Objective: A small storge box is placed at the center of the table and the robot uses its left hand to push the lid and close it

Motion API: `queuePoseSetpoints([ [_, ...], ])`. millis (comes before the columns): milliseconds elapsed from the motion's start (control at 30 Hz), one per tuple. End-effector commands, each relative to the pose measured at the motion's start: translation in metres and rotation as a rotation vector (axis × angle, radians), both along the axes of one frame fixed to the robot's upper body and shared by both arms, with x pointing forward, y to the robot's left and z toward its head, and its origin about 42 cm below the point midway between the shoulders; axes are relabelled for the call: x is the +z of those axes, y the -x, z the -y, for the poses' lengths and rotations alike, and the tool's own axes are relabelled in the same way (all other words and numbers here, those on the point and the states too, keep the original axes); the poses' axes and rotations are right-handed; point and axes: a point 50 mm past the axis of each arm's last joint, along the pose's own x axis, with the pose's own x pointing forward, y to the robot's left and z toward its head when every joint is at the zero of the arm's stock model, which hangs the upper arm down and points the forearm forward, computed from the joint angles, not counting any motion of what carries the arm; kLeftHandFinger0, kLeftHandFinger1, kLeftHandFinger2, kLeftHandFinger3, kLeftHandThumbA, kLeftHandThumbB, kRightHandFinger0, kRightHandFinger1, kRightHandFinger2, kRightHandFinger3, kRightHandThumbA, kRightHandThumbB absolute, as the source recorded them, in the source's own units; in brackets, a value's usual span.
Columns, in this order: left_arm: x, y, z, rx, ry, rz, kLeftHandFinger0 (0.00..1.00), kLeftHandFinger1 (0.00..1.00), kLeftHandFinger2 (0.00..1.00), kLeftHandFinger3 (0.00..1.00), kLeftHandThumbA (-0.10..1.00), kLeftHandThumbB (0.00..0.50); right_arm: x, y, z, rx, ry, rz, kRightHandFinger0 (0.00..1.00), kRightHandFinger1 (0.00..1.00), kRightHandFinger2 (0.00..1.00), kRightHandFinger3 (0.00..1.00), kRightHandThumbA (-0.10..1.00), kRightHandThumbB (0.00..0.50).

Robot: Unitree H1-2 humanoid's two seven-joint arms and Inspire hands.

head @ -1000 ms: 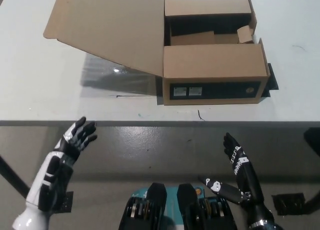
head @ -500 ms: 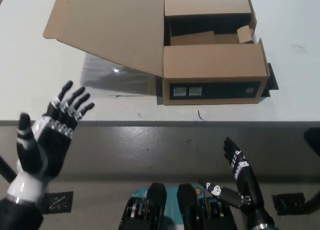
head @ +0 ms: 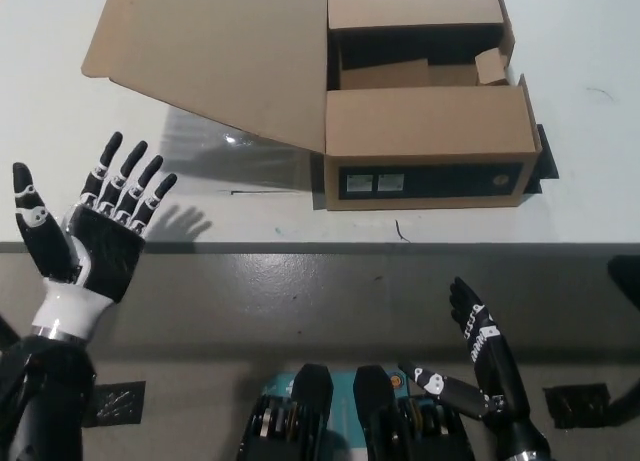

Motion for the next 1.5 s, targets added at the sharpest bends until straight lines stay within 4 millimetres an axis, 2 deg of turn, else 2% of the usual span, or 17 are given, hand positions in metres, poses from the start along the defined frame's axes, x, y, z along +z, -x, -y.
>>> queuePoseSetpoints([
  [0,0.010,-0.011,0.007,-0.093,0.101,0.022,1.00,1.00,1.00,1.00,1.00,0.347,0.012,-0.004,0.001,-0.020,-0.032,0.084,1.00,1.00,1.00,1.00,1.00,0.346],
  [100,0.010,-0.020,0.009,-0.105,0.090,-0.001,1.00,1.00,1.00,1.00,1.00,0.355,0.012,-0.004,0.001,-0.023,-0.031,0.080,1.00,1.00,1.00,1.00,1.00,0.350],
  [233,0.014,-0.035,0.013,-0.119,0.102,-0.018,1.00,1.00,1.00,1.00,1.00,0.338,0.010,-0.003,-0.002,-0.020,-0.042,0.074,1.00,1.00,1.00,1.00,1.00,0.371],
  [400,0.018,-0.058,0.019,-0.139,0.123,-0.039,1.00,1.00,1.00,1.00,1.00,0.334,0.012,-0.004,0.000,-0.016,-0.037,0.082,1.00,1.00,1.00,1.00,1.00,0.360],
  [633,0.034,-0.094,0.039,-0.174,0.112,-0.068,1.00,1.00,1.00,1.00,1.00,0.330,0.016,-0.004,-0.002,-0.013,-0.046,0.097,1.00,1.00,1.00,1.00,1.00,0.355],
  [833,0.039,-0.112,0.051,-0.188,0.118,-0.096,1.00,1.00,1.00,1.00,1.00,0.344,0.017,-0.003,-0.002,-0.014,-0.038,0.101,1.00,1.00,1.00,1.00,1.00,0.340],
  [967,0.047,-0.126,0.068,-0.201,0.133,-0.117,1.00,1.00,1.00,1.00,1.00,0.338,0.016,0.000,-0.003,-0.016,-0.042,0.096,1.00,1.00,1.00,1.00,1.00,0.352],
  [1033,0.060,-0.136,0.078,-0.218,0.123,-0.111,1.00,1.00,1.00,1.00,1.00,0.360,0.016,-0.001,-0.004,-0.015,-0.044,0.098,1.00,1.00,1.00,1.00,1.00,0.347],
  [1200,0.092,-0.150,0.100,-0.255,0.090,-0.067,1.00,1.00,1.00,1.00,1.00,0.352,0.015,0.000,-0.004,-0.016,-0.042,0.093,1.00,1.00,1.00,1.00,1.00,0.352],
  [1233,0.106,-0.155,0.110,-0.260,0.056,-0.052,1.00,1.00,1.00,1.00,1.00,0.352,0.016,-0.002,-0.005,-0.014,-0.049,0.096,1.00,1.00,1.00,1.00,1.00,0.357],
  [1467,0.140,-0.156,0.143,-0.288,-0.092,0.006,1.00,1.00,1.00,1.00,1.00,0.352,0.016,-0.002,-0.005,-0.004,-0.050,0.097,1.00,1.00,1.00,1.00,1.00,0.343],
])
